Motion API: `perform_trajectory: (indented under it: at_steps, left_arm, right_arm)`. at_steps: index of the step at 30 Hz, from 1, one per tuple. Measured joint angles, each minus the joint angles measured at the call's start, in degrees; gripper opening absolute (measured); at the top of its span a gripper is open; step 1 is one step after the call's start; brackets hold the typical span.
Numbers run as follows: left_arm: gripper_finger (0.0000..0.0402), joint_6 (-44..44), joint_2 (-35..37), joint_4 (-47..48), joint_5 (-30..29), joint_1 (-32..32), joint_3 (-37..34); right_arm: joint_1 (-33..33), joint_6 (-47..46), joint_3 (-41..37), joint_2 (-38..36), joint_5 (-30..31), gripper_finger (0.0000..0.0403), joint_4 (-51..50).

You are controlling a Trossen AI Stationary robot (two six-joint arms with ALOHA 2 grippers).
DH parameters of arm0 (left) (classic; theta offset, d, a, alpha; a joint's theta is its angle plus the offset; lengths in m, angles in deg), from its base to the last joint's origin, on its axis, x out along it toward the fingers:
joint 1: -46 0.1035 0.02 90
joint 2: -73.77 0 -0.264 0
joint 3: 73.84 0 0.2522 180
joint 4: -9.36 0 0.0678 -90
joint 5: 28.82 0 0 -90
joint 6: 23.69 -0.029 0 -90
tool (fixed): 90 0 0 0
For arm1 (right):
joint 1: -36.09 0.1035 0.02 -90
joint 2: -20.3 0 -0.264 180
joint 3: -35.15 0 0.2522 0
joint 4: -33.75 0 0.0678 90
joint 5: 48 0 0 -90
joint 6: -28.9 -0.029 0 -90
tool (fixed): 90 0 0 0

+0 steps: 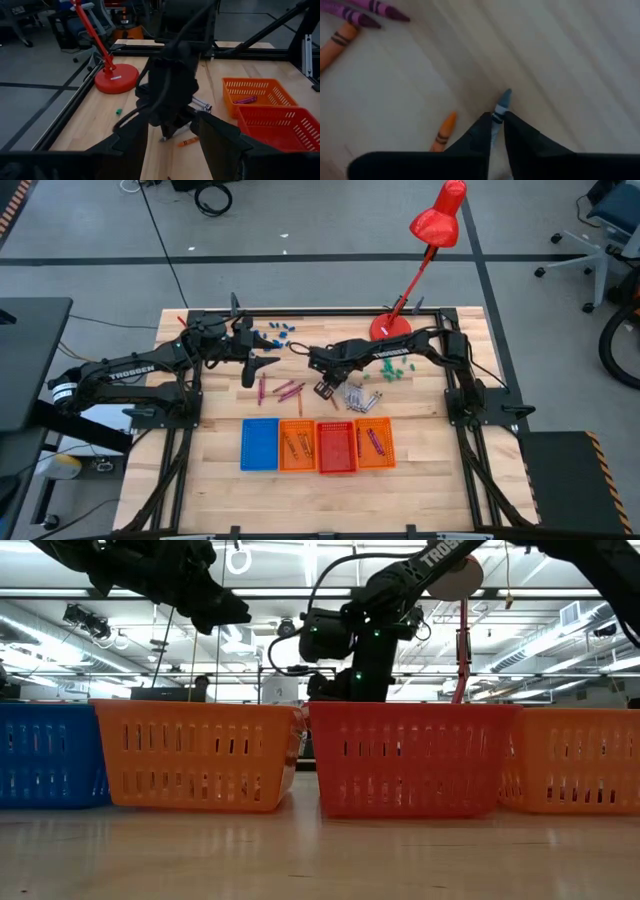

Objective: Sort crayons
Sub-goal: Put the gray crayon into the red bin

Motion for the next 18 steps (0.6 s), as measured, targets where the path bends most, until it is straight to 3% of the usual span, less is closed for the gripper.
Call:
perform_trajectory:
  at_steps: [5, 8, 18]
  left_arm:
    - [0.018, -0.9, 0.0, 0.0, 0.0, 0.0, 0.0]
    - [0.018, -1.0, 0.0, 0.4, 0.0, 0.0, 0.0]
    - [0.018, -1.9, 0.0, 0.8, 0.0, 0.0, 0.0]
  right_arm:
    - [-1.5, 3.1, 0.0, 0.0, 0.0, 0.0008, 1.4]
    - [-2.1, 4.2, 0.0, 0.0, 0.0, 0.0008, 2.0]
    - [-2.0, 6.0, 0.0, -2.5, 0.0, 0.0095, 1.2]
